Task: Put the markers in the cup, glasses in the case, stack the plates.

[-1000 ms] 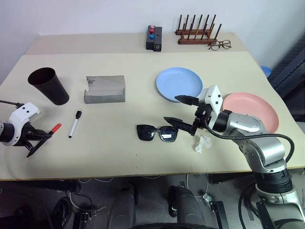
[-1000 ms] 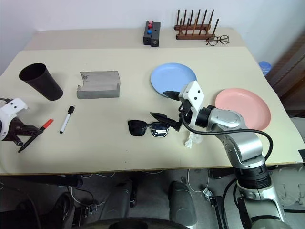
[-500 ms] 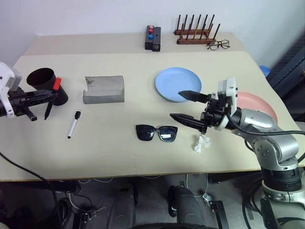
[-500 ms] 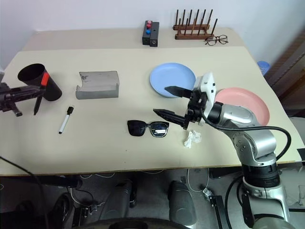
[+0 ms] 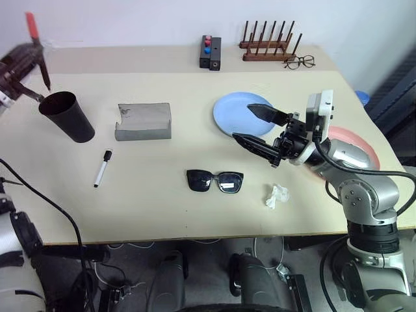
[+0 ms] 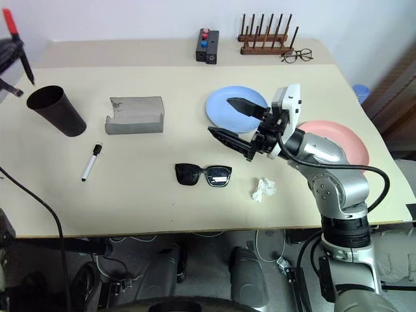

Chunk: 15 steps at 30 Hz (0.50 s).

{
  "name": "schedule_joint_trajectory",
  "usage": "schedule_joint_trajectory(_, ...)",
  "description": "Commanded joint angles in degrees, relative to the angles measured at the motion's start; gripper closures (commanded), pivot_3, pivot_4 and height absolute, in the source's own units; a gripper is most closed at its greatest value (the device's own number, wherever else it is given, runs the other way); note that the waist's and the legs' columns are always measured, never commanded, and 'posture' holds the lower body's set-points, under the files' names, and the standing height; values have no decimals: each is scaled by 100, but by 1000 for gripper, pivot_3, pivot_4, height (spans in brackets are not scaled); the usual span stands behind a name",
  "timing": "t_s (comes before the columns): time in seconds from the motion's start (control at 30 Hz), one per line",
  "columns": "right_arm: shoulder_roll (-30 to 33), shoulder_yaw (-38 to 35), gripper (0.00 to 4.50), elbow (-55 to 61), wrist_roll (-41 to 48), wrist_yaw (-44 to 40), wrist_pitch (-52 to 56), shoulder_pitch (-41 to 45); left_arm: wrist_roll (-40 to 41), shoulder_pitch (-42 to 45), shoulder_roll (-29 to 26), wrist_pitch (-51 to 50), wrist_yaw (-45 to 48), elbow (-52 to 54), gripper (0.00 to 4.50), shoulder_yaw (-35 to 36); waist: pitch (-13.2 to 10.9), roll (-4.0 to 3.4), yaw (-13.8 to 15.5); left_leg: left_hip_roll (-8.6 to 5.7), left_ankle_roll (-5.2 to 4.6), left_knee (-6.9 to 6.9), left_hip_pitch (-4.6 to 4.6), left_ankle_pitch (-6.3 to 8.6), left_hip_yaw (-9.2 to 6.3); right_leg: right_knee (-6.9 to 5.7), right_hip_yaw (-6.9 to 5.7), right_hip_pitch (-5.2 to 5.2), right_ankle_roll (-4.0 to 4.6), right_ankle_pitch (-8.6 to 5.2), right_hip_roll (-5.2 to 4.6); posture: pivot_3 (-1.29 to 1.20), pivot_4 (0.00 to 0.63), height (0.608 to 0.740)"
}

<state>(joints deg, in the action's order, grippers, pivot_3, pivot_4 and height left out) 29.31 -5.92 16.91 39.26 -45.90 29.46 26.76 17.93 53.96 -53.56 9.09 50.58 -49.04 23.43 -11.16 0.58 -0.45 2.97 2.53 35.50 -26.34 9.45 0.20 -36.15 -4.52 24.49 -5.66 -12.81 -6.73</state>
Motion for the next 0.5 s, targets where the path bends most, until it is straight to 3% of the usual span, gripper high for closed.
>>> schedule_joint_trajectory(0.03, -25, -43, 0, 116, -29, 45, -122, 89, -113, 413, -119, 668, -302, -855, 4444, 103, 0, 0, -5, 0, 0, 0, 0, 0, 0, -2, 0, 0, -1, -1, 0, 0, 150, 740)
schedule_joint_trajectory(0.27, -30, -61, 0, 212, -23, 149, -79, 54, -73, 448, 64, 1152, -319, -1575, 4444, 133, 1, 3, 2, 0, 0, 0, -1, 0, -1, -3, 0, 0, -1, -1, 0, 0, 150, 740)
schedule_joint_trajectory(0.5, -137, -123, 0, 214, 116, 248, -79, 91, 103, 91, 526, 1292, -417, -1610, 4444, 281, 2, 7, -5, 0, 0, 2, 0, 0, -1, -3, 0, -2, -1, -1, 0, 0, 150, 740)
